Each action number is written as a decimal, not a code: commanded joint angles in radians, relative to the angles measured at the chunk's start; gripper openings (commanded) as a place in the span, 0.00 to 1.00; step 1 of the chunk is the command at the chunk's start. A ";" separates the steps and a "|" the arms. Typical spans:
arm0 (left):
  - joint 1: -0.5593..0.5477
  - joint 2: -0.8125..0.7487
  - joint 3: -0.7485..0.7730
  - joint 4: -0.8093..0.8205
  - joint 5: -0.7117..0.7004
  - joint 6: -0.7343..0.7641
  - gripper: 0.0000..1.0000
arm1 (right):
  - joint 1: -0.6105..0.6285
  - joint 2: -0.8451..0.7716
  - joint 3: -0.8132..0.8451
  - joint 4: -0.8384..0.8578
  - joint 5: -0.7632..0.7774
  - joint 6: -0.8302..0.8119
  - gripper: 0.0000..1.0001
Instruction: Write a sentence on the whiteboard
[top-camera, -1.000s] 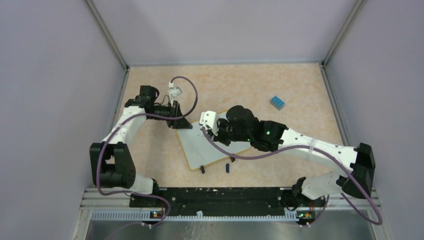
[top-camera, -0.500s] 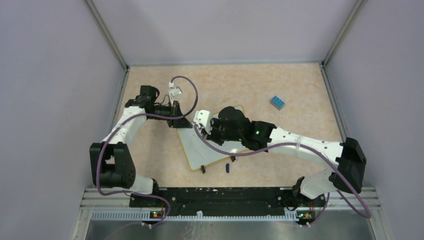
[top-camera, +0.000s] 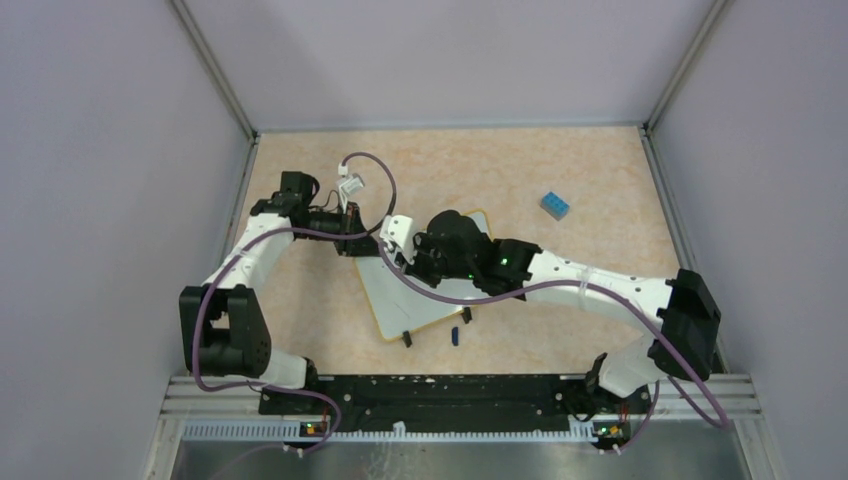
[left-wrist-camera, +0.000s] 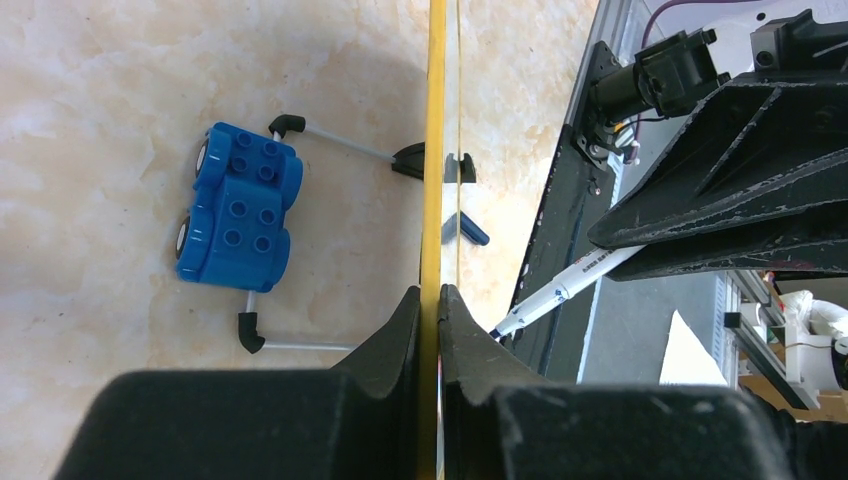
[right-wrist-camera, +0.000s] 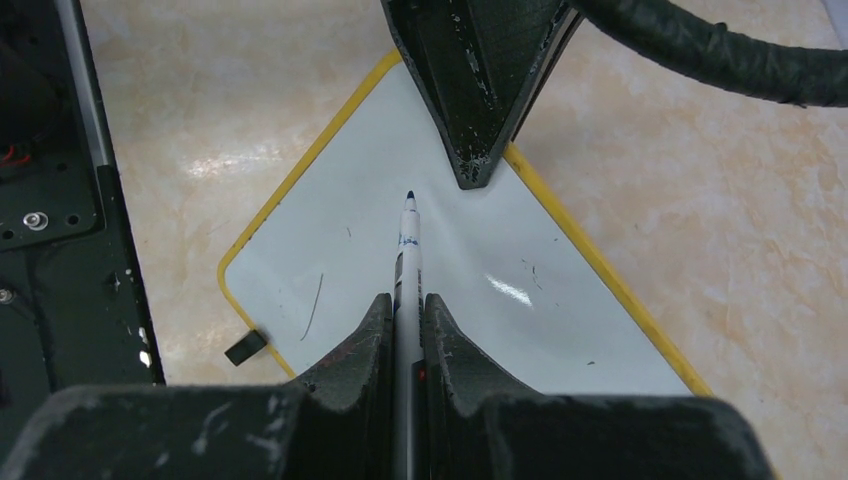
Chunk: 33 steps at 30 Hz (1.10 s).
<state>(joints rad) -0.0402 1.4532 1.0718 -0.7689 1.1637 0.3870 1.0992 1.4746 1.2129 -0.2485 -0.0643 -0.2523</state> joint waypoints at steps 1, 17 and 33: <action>0.003 -0.027 -0.015 0.031 -0.031 0.000 0.00 | 0.008 0.001 0.052 0.034 0.016 0.015 0.00; 0.003 -0.041 -0.021 0.031 -0.035 0.006 0.00 | 0.009 0.040 0.076 0.029 0.056 0.007 0.00; 0.003 -0.036 -0.022 0.031 -0.032 0.013 0.00 | 0.017 0.100 0.142 0.007 0.032 0.005 0.00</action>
<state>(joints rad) -0.0402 1.4399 1.0618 -0.7605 1.1629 0.3908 1.1015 1.5517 1.2972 -0.2554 -0.0219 -0.2504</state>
